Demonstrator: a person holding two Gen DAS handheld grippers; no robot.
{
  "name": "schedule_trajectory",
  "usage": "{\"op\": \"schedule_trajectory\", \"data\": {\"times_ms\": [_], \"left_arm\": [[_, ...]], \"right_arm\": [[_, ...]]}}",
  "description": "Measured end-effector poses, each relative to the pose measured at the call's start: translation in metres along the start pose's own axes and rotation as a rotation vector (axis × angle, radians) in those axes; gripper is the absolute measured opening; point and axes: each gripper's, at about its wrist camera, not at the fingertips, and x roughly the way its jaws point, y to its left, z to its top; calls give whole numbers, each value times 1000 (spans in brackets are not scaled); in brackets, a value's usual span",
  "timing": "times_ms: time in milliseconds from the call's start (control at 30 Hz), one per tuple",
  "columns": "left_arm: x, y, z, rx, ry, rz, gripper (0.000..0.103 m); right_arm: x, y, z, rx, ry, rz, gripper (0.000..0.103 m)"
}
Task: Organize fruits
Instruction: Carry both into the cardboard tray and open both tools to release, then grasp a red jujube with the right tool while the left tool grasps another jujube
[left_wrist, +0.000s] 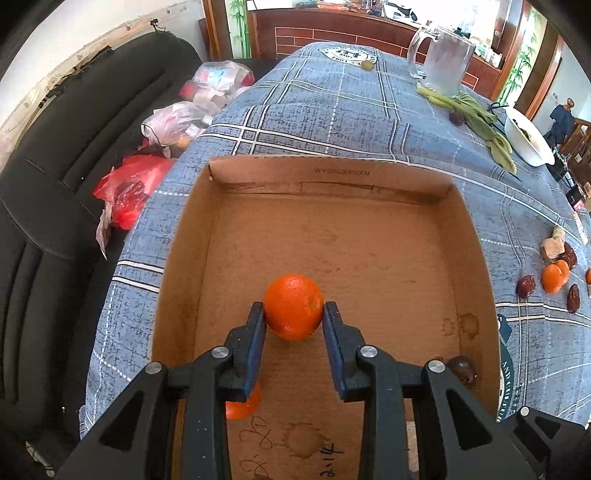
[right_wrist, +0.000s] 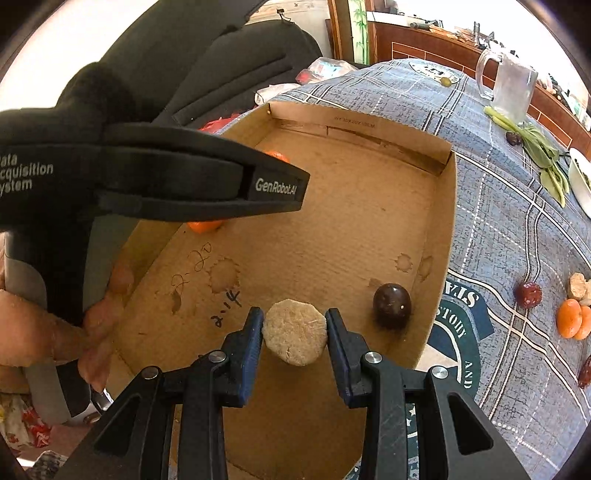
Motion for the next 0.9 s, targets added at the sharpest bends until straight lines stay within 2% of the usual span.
{"op": "schedule_trajectory", "data": {"times_ms": [33,167,233,333,600,900], "left_arm": [[0,0,0,0,0,4,31],[-9,-1,2,-2,-33,34,46],[-14,-1,2,3,-48,46,48],[-21,-4,5,10,-65,68,49],[-43,-26,7,37,-116,112,51],[-66,-57,9,33,-153,86,53]], "right_arm": [[-1,0,-1,-2,-1,1,38],[-4,2,-2,-14,-8,12,39],[-6,3,-3,-25,-16,19,47],[-13,5,-3,-43,-35,24,52],[-39,-7,-15,-42,-82,11,54],[-62,-40,-35,13,-108,-2,56]]}}
